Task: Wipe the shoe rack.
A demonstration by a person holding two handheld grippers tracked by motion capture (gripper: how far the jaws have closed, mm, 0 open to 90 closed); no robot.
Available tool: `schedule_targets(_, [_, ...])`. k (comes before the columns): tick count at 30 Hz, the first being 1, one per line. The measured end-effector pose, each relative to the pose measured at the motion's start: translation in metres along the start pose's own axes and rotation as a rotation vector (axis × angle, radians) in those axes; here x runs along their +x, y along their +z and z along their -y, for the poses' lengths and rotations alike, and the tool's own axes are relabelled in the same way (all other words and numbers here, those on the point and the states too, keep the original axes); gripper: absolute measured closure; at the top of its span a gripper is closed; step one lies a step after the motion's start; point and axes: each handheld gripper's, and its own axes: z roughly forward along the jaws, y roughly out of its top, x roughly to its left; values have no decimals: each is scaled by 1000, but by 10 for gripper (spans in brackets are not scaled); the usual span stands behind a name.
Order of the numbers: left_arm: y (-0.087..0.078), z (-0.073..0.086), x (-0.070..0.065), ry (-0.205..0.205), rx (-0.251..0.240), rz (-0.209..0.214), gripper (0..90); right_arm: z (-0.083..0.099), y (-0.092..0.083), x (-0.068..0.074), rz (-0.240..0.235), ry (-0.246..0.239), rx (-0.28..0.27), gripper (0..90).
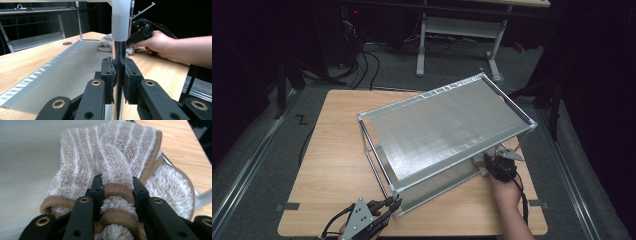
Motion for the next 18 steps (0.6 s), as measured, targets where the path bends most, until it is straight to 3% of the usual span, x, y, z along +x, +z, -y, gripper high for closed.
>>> schedule_targets(6, [0, 0, 0, 0, -2, -1, 801, 1, -20, 10, -49, 31, -68, 717])
schedule_targets(18, [0, 1, 0, 5, -3, -3, 798, 2, -57, 31, -93, 18, -161, 717])
